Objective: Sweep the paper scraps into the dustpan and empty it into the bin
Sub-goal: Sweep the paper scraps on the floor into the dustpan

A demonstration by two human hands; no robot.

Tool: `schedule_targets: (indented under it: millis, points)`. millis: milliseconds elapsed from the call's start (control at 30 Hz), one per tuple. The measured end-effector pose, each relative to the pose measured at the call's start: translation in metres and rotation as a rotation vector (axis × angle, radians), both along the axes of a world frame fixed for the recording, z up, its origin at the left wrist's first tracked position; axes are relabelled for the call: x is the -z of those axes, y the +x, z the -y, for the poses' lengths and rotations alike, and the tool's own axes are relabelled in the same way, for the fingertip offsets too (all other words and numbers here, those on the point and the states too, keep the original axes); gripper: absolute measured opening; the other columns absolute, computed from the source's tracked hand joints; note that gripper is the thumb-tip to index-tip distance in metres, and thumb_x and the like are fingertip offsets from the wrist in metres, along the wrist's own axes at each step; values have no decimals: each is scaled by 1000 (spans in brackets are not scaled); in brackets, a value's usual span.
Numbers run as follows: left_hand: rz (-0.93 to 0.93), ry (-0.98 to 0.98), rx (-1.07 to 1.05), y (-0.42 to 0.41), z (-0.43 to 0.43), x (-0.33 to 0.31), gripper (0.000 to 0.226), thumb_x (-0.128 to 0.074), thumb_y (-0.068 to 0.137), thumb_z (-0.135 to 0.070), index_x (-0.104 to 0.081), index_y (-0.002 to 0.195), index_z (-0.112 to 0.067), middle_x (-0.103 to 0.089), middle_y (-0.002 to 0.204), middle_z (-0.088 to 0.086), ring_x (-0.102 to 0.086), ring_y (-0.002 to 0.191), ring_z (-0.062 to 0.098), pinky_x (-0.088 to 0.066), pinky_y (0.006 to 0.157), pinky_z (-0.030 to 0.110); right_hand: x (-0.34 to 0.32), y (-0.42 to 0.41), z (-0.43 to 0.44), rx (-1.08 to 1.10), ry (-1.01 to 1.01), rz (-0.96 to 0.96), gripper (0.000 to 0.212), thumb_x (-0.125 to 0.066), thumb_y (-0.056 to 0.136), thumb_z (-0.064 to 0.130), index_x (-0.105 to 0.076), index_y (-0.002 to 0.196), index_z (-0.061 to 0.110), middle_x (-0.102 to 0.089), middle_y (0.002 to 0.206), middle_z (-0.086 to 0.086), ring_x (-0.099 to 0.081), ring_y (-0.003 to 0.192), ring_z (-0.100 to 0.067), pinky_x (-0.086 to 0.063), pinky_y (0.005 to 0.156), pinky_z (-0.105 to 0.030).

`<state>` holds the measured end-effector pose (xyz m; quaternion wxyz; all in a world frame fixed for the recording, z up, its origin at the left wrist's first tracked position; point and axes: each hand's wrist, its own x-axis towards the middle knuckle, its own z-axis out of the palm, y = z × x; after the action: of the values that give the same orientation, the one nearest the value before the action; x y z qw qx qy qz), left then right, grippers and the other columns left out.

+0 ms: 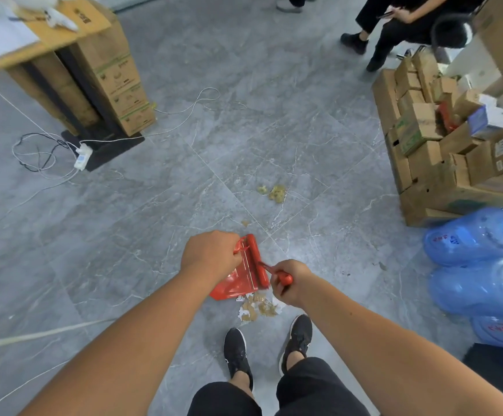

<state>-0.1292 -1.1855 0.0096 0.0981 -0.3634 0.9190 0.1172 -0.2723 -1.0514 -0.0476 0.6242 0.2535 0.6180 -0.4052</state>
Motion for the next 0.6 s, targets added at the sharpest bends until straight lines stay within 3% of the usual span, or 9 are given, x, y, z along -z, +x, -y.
schedule_targets:
  millis: [267, 333, 400, 500, 600]
  points:
    - [-70, -4, -52, -25, 27, -2, 14, -54, 84, -40, -51, 75, -29, -49, 65, -8, -55, 66, 19, -37, 56, 29, -1, -49, 24, -30, -15, -111, 45, -45, 90, -1, -59, 132, 8, -35, 39, 0, -38, 35, -8, -28, 31, -14]
    - [-74, -7, -60, -40, 33, -2, 15, -54, 84, -40, -51, 75, -29, -53, 67, -7, -58, 66, 19, -37, 55, 29, -2, -70, 32, -33, -26, -129, 28, -44, 90, -1, -61, 109, 9, -35, 39, 0, -36, 35, -8, -27, 31, -13]
    - [-77, -13, -63, -61, 39, -1, 14, -54, 85, -40, -53, 77, -28, -53, 67, -7, -57, 66, 18, -34, 53, 28, -4, -93, 40, -47, -32, -156, 13, -44, 92, 0, -50, 87, 9, -35, 40, -1, -39, 39, -9, -26, 31, -12]
    - [-64, -14, -77, -102, 49, 3, 14, -54, 86, -40, -59, 82, -27, -54, 69, -7, -59, 68, 18, -33, 53, 29, -1, -137, 60, -75, -42, -196, 18, -42, 92, -2, -46, 80, 11, -37, 45, -2, -41, 46, -12, -25, 33, -12]
    - [-48, -11, -125, -153, 67, 6, 16, -53, 86, -42, -59, 86, -27, -61, 76, -5, -63, 75, 21, -37, 56, 29, 4, -188, 85, -85, -41, -203, 20, -41, 91, -2, -47, 82, 14, -36, 48, -2, -40, 42, -11, -23, 33, -11]
